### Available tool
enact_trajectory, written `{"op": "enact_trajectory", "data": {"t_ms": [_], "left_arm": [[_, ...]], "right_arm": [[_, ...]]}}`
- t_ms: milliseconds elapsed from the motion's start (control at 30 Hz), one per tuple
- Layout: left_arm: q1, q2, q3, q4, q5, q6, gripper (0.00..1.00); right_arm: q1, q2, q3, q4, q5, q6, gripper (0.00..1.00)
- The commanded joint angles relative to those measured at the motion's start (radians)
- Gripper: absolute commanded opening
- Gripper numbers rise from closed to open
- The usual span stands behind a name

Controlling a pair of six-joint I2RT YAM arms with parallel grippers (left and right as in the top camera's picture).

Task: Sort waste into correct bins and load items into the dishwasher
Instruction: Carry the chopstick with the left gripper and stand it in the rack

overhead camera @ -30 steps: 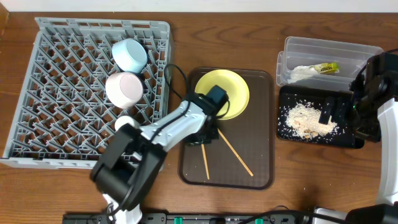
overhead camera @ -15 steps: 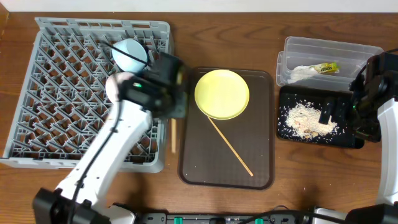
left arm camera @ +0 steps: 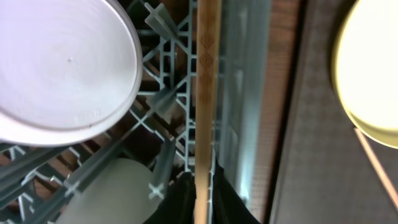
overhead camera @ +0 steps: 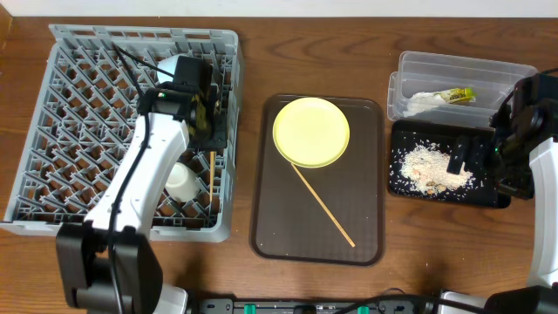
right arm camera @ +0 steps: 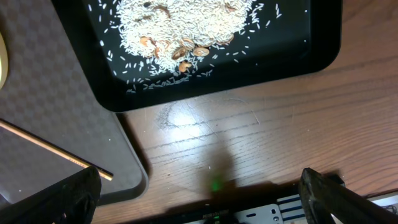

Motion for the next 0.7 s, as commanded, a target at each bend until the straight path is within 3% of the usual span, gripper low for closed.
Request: {"op": "enact_trajectory", "data": {"t_ms": [0,67,200,400,667], "left_arm": [[0.005,0.012,0.008,0.003,0.0,0.016,0.28],[0.005,0.004,0.011,0.003,0.008,0.015,0.43],[0.001,-0.02,0.016,-0.008,0.122,-0.029,0.55],[-0.1,-0.03,0.008,-0.047,0.238,-0.269,0.58],[-0.347,0.01,-0.011,-0.034,0.096,-0.607,0.66]], "right_arm": [[-0.005,-0.016,0.015,-0.001,0.006,0.01,0.99],[-0.005,-0.016,0.016,-0.001,0.006,0.01,0.99],[-0.005,-0.016,0.015,-0.001,0.006,0.01,0.99],[-0.005,-0.016,0.016,0.0,0.006,0.01,0.99],[-0.005,-0.016,0.015,-0.001,0.006,0.01,0.99]]}}
